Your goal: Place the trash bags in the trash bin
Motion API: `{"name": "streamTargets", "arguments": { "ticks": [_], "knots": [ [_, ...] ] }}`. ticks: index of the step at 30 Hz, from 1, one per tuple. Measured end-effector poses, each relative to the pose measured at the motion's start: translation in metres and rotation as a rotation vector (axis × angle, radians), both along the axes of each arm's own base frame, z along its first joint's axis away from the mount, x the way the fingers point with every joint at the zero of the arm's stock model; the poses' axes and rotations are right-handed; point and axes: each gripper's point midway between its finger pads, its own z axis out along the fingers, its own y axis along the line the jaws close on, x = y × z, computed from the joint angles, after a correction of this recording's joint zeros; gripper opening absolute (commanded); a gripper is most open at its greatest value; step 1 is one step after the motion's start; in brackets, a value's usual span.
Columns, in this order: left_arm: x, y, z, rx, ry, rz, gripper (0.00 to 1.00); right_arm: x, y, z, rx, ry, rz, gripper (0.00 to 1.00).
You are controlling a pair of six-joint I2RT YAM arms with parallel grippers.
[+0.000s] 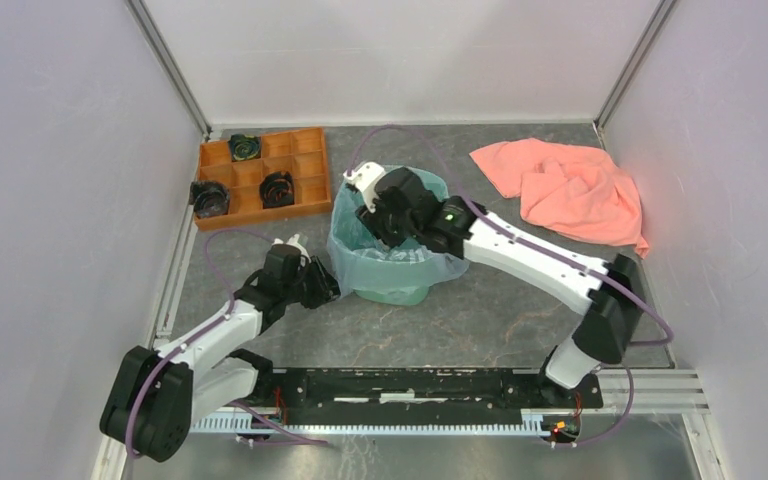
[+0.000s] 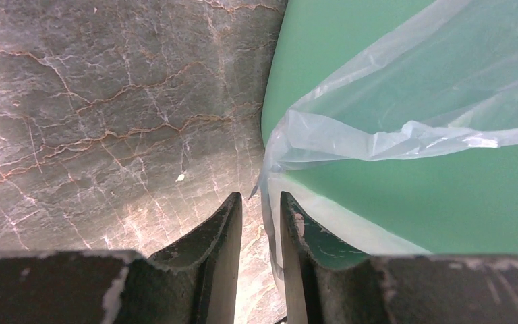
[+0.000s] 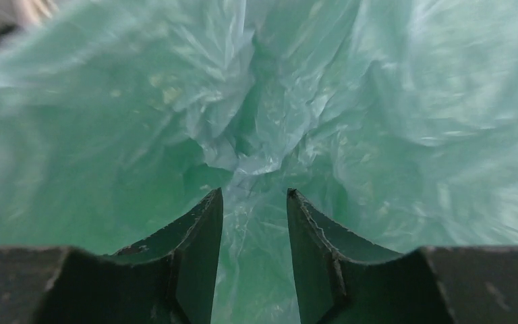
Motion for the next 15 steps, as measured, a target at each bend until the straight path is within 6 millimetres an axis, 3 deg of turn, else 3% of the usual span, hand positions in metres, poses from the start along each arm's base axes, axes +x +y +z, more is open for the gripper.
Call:
{"name": "streamTargets", "arguments": {
  "ticks": [6, 13, 15],
  "knots": [
    [-0.002, 0.001, 0.001, 0.0, 0.002, 0.0, 0.34, 0.002, -0.01, -0.076, -0.231, 0.087, -0.055, 0.32],
    [-0.004, 0.001, 0.0, 0.002, 0.005, 0.0, 0.34, -0.006, -0.016, -0.104, -0.248, 0.183, -0.031, 0.16],
    [-0.004, 0.002, 0.0, 0.002, 0.006, 0.0, 0.34, -0.007, -0.015, -0.108, -0.238, 0.208, -0.017, 0.17]
  ]
}}
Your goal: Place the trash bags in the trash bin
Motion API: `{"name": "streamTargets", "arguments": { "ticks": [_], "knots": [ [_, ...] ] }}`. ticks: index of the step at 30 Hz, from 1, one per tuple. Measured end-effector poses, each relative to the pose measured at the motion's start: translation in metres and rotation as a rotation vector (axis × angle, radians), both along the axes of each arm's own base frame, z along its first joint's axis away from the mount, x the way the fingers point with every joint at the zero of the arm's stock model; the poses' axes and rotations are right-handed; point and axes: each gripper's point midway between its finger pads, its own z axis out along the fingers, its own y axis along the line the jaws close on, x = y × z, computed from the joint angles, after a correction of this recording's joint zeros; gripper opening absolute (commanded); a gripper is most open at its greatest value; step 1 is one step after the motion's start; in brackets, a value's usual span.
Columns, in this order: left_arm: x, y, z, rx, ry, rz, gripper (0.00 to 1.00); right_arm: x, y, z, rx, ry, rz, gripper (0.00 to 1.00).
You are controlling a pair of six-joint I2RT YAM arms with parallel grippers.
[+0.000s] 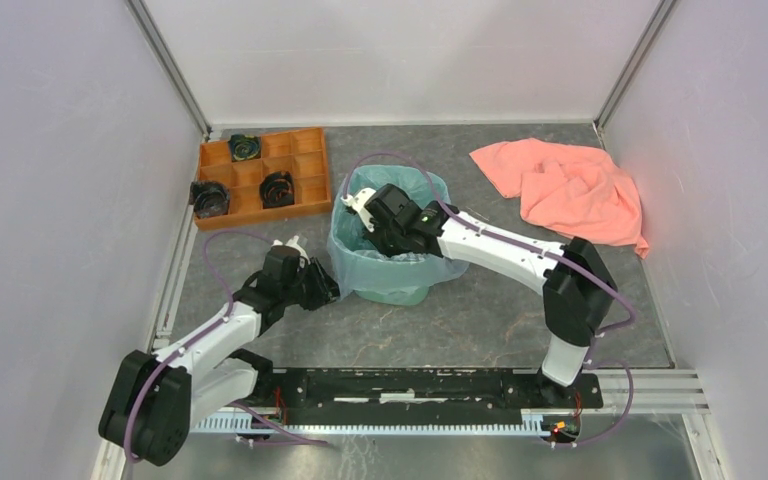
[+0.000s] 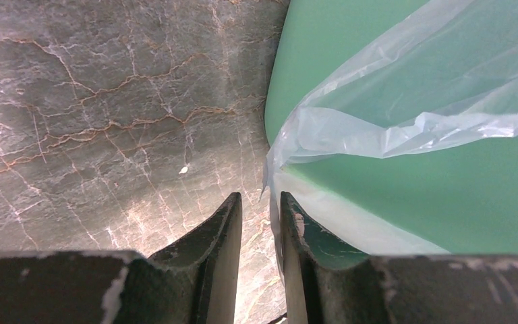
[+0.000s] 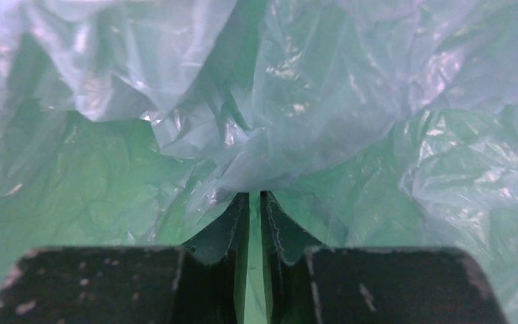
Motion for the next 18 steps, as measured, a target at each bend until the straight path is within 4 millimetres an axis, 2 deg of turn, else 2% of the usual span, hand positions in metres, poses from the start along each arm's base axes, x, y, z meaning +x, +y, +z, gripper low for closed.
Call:
{"name": "streamTargets", "arguments": {
  "ticks": [6, 9, 11, 13, 15, 18],
  "knots": [
    [0.0, 0.0, 0.002, -0.003, -0.006, 0.0, 0.34, -0.004, 0.004, 0.0, 0.024, 0.037, 0.022, 0.45],
    [-0.001, 0.0, 0.002, -0.003, -0.006, 0.0, 0.35, 0.0, 0.006, 0.016, 0.031, 0.021, 0.025, 0.54],
    [-0.001, 0.001, 0.002, -0.001, -0.002, 0.0, 0.35, 0.004, 0.008, 0.032, 0.043, -0.009, 0.029, 0.57],
    [-0.002, 0.001, 0.001, -0.001, -0.001, 0.0, 0.35, 0.008, 0.006, 0.048, 0.048, -0.047, 0.022, 0.54],
    [-0.002, 0.001, 0.001, -0.001, 0.0, -0.001, 0.35, 0.011, 0.0, 0.057, 0.045, -0.074, 0.013, 0.43],
    [-0.002, 0.0, 0.002, -0.002, 0.0, -0.002, 0.35, 0.014, -0.008, 0.054, 0.021, -0.082, -0.006, 0.27]
  ]
}}
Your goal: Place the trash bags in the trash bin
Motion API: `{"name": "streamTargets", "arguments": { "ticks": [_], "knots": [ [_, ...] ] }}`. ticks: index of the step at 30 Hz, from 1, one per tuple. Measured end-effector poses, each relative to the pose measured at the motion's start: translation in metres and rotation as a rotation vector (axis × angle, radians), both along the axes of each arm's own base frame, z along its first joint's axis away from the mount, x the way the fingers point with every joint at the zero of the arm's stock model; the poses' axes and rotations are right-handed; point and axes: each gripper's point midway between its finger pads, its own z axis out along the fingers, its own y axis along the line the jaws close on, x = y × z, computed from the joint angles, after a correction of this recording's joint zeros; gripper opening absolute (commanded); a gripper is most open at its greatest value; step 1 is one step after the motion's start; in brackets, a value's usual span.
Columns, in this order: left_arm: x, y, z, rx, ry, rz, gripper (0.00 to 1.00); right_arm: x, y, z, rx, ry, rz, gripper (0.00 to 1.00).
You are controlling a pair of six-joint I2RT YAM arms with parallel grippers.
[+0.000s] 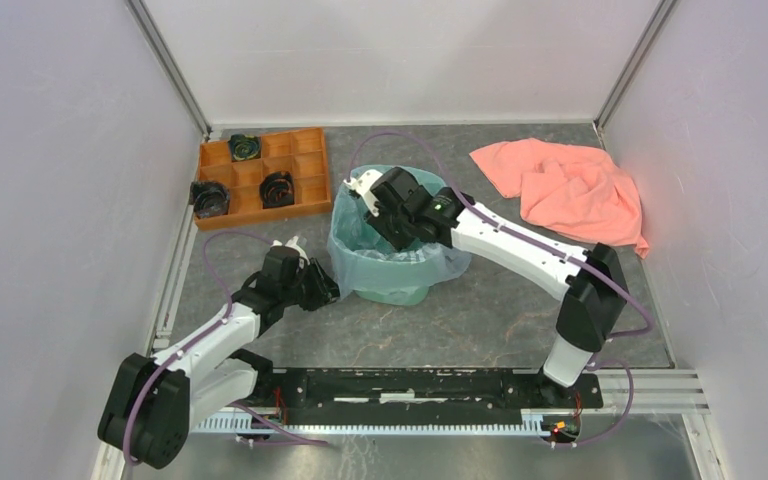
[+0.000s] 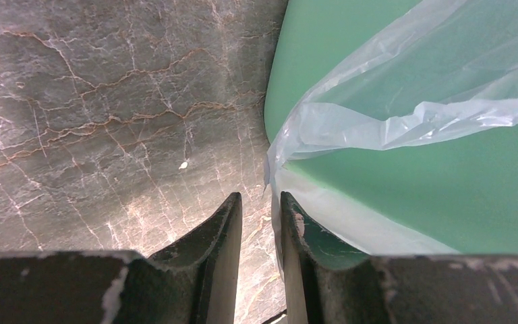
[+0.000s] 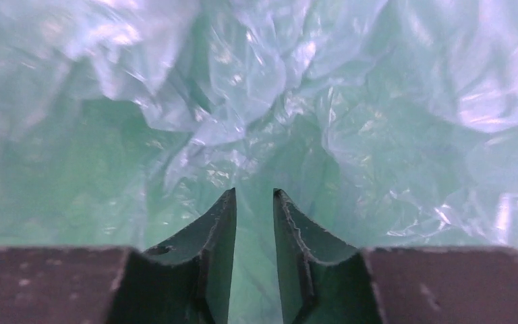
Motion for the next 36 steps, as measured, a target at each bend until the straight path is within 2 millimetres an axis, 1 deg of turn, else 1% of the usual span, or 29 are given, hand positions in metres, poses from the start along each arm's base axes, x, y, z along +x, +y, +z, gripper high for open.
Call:
{"name": "streamTargets", "arguments": {
  "ticks": [2, 5, 7, 12, 16, 20, 22, 26, 33, 34, 36],
  "knots": [
    [0.0, 0.0, 0.0, -0.001, 0.0, -0.001, 0.35, 0.0, -0.007, -0.011, -0.025, 0.012, -0.009, 0.21],
    [0.0, 0.0, 0.003, -0.005, -0.008, -0.001, 0.36, -0.004, -0.016, -0.036, -0.073, 0.057, -0.016, 0.07],
    [0.0, 0.0, 0.004, -0.007, -0.013, -0.001, 0.36, -0.005, -0.017, -0.052, -0.101, 0.087, -0.017, 0.01],
    [0.0, 0.0, 0.006, -0.009, -0.018, -0.001, 0.36, -0.009, -0.012, -0.094, -0.154, 0.175, 0.006, 0.0],
    [0.0, 0.0, 0.006, -0.009, -0.018, -0.001, 0.36, -0.011, -0.005, -0.114, -0.165, 0.222, 0.024, 0.0],
    [0.0, 0.0, 0.006, -0.009, -0.02, -0.001, 0.36, -0.009, 0.002, -0.126, -0.149, 0.241, 0.034, 0.0],
    [0.0, 0.0, 0.006, -0.009, -0.02, -0.001, 0.36, -0.008, 0.006, -0.131, -0.135, 0.251, 0.041, 0.02],
    [0.0, 0.0, 0.006, -0.009, -0.02, -0.001, 0.36, -0.008, 0.012, -0.133, -0.105, 0.255, 0.054, 0.04],
    [0.0, 0.0, 0.007, -0.01, -0.024, -0.001, 0.38, -0.009, 0.016, -0.139, -0.083, 0.27, 0.066, 0.09],
    [-0.001, 0.0, 0.008, -0.01, -0.025, 0.0, 0.38, -0.009, 0.017, -0.139, -0.08, 0.273, 0.068, 0.11],
    [-0.002, 0.001, 0.01, -0.01, -0.028, 0.001, 0.38, -0.01, 0.017, -0.138, -0.076, 0.279, 0.071, 0.23]
  ]
}}
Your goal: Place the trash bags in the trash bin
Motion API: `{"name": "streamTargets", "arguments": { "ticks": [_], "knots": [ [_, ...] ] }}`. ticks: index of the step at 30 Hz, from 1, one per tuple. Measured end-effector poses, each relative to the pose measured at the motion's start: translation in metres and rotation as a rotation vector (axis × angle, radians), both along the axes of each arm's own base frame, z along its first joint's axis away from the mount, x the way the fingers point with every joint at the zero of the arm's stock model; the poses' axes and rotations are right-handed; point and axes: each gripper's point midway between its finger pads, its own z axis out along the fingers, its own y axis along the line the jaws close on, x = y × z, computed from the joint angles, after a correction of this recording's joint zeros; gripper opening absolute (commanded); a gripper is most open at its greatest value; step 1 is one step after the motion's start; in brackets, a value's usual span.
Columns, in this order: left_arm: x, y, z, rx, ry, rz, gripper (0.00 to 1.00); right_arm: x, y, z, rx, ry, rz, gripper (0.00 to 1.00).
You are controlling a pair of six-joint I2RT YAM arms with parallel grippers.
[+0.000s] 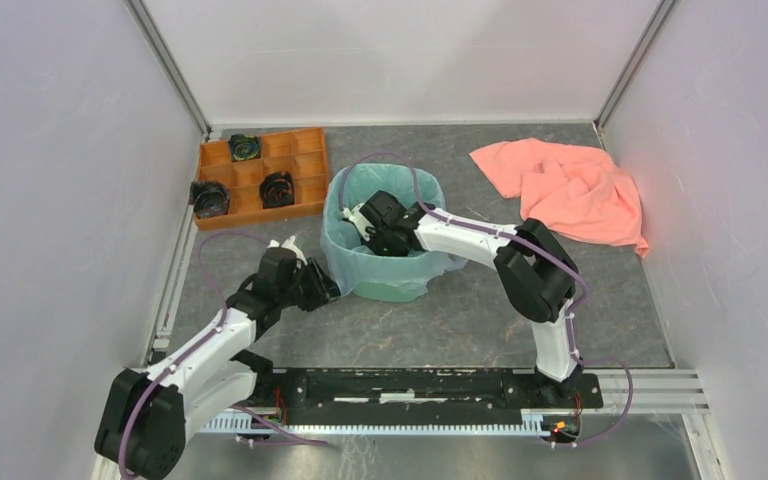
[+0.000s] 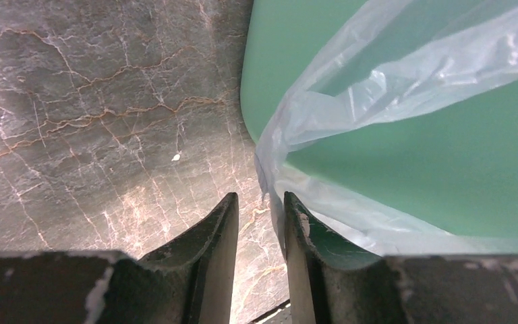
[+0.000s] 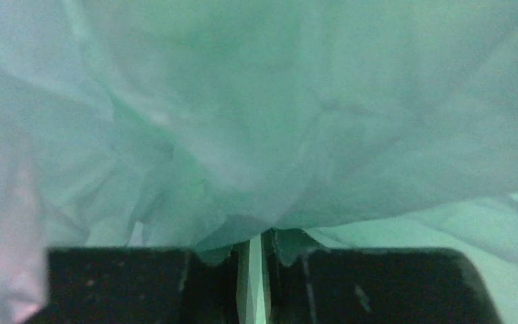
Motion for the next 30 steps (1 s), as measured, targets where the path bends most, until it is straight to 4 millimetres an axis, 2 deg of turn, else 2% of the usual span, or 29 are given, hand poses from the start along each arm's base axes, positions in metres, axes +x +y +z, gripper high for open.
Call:
{"name": "streamTargets", "arguments": {
  "ticks": [4, 7, 9, 16, 21, 24, 27, 30],
  "knots": [
    [-0.003, 0.002, 0.002, 0.002, -0.001, 0.002, 0.4, 0.001, 0.003, 0.01, 0.005, 0.005, 0.001, 0.45],
    [-0.004, 0.003, 0.003, 0.005, -0.002, 0.006, 0.4, 0.006, 0.007, 0.027, 0.02, -0.016, -0.002, 0.55],
    [-0.005, 0.005, 0.005, 0.008, -0.008, 0.011, 0.41, 0.006, 0.006, 0.041, 0.037, -0.036, -0.007, 0.6],
    [-0.005, 0.009, 0.008, 0.023, -0.015, 0.028, 0.41, 0.005, 0.002, 0.12, 0.166, -0.15, -0.023, 0.72],
    [-0.005, 0.01, 0.007, 0.029, -0.012, 0.033, 0.41, 0.005, 0.001, 0.147, 0.212, -0.19, -0.026, 0.79],
    [-0.005, 0.01, 0.006, 0.029, -0.011, 0.033, 0.41, 0.006, 0.001, 0.151, 0.222, -0.201, -0.032, 0.78],
    [-0.005, 0.01, 0.008, 0.028, -0.01, 0.032, 0.41, 0.008, 0.004, 0.153, 0.239, -0.208, -0.042, 0.59],
    [-0.003, 0.008, 0.011, 0.023, -0.015, 0.028, 0.42, 0.015, 0.014, 0.158, 0.289, -0.225, -0.067, 0.51]
  ]
}}
